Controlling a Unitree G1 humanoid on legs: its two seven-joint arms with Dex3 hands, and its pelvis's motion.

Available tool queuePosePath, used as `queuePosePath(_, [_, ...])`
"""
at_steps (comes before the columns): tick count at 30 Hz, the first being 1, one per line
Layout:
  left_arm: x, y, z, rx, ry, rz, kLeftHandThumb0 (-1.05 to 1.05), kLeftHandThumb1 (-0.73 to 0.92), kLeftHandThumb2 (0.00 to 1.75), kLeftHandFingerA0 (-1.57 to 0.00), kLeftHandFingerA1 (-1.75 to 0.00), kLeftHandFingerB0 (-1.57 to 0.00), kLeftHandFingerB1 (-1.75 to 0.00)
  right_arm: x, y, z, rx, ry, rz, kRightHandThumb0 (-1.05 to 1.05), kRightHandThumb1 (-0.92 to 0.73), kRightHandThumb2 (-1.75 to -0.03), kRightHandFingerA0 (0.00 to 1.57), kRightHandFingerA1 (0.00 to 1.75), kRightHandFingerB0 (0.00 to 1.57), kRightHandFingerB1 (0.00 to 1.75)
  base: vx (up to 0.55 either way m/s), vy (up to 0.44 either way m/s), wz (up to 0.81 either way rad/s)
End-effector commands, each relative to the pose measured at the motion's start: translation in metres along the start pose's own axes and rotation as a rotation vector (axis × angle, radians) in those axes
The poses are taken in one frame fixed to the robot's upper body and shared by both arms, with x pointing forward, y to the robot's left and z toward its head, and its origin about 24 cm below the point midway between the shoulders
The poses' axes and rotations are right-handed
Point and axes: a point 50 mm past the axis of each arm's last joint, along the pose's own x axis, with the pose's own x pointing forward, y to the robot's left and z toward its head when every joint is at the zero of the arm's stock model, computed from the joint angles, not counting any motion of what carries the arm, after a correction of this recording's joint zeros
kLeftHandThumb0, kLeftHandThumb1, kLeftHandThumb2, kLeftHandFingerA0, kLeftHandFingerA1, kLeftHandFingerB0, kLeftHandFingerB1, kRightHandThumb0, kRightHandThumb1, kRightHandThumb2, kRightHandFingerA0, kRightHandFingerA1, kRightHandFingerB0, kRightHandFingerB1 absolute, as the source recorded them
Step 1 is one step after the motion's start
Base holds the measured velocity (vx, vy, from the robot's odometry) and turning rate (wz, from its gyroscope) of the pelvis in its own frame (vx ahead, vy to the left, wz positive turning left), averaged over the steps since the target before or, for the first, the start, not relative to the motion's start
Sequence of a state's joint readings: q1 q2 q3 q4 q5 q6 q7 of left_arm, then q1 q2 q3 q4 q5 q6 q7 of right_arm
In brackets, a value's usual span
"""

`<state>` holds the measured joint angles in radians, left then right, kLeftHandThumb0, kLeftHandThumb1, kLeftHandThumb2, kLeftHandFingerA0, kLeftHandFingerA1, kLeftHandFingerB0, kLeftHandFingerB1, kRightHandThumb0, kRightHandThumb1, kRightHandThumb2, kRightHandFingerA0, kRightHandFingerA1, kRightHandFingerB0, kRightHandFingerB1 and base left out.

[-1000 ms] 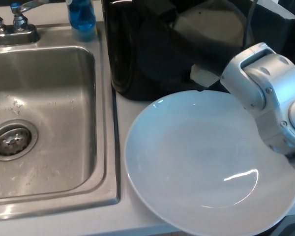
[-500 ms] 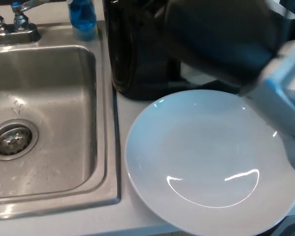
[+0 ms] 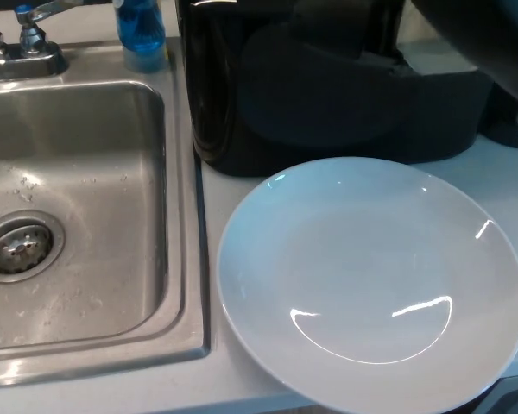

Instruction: Walk towards the tissue paper container and pull out a piece of tissue paper and use it to wipe the plate

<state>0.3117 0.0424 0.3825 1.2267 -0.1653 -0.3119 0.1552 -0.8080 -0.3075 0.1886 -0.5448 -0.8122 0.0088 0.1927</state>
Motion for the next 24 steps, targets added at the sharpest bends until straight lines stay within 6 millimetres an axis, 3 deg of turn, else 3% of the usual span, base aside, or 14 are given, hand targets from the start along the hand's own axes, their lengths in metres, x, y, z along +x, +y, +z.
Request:
queuePosePath(1, [0.001,0.003,0.007,0.005,-0.059,0.011,-0.06,0.5,0.97,-0.99,-1.02,-0.94,-0.73,-0.006,0.007,-0.005,0.009,0.017,0.061,-0.64,-0.65,-0.59,0.41,0.73,0.27,0.41,0.0,0.0,0.0])
queuePosePath(2, [0.001,0.001,0.009,0.011,-0.069,-0.005,-0.07,0.49,1.04,-1.01,-1.02,-0.92,-0.77,-0.009,0.014,-0.01,-0.011,0.045,0.161,-0.73,-0.54,-0.89,0.31,0.67,0.14,0.48,0.0,0.0,0.0])
queuePosePath(6, [0.001,0.0,0.01,0.011,-0.074,-0.011,-0.07,0.49,1.04,-1.01,-1.02,-0.92,-0.77,-0.01,0.015,-0.011,-0.019,0.05,0.19,-0.73,-0.54,-0.89,0.31,0.67,0.14,0.48,0.0,0.0,0.0])
queuePosePath(7, [0.003,-0.001,0.014,0.004,-0.087,-0.021,-0.08,0.56,0.94,-1.04,-1.02,-0.94,-0.68,-0.013,0.018,-0.013,-0.025,0.06,0.208,-0.71,-0.5,-0.88,0.24,0.62,0.1,0.46,0.0,0.0,0.0])
queuePosePath(8, [0.006,-0.004,0.024,-0.004,-0.119,-0.042,-0.09,0.5,1.02,-1.04,-1.03,-0.91,-0.77,-0.016,0.023,-0.015,-0.033,0.075,0.228,-0.72,-0.5,-0.87,0.22,0.61,0.1,0.47,0.0,0.0,0.0])
queuePosePath(14, [0.008,-0.007,0.034,0.006,-0.155,-0.058,-0.07,0.47,1.07,-1.01,-1.02,-0.92,-0.74,-0.018,0.024,-0.016,-0.029,0.084,0.23,-0.72,-0.5,-0.88,0.2,0.61,0.07,0.46,0.0,0.0,0.0])
queuePosePath(16, [0.008,-0.016,0.046,-0.028,-0.2,-0.081,0.02,0.39,1.17,-1.03,-1.08,-0.94,-0.78,-0.016,0.012,-0.017,-0.016,0.064,0.161,-0.7,-0.53,-0.9,0.23,0.61,0.07,0.45,0.0,0.0,0.0])
queuePosePath(22, [0.008,-0.016,0.043,-0.038,-0.19,-0.079,0.01,0.41,1.17,-1.03,-1.09,-0.93,-0.77,-0.015,0.01,-0.02,-0.025,0.085,0.164,-0.7,-0.52,-0.9,0.24,0.61,0.07,0.45,0.0,0.0,0.0])
queuePosePath(23, [0.006,-0.018,0.044,-0.048,-0.216,-0.089,-0.02,0.42,1.14,-0.98,-1.14,-0.94,-0.86,-0.019,0.016,-0.024,-0.015,0.117,0.2,-0.71,-0.5,-0.88,0.24,0.59,0.08,0.45,0.0,0.0,0.0])
queuePosePath(24, [0.006,-0.018,0.045,-0.053,-0.218,-0.091,0.0,0.41,1.14,-0.97,-1.13,-0.93,-0.84,-0.021,0.02,-0.024,-0.003,0.117,0.217,-0.72,-0.5,-0.88,0.23,0.59,0.06,0.45,0.0,0.0,0.0])
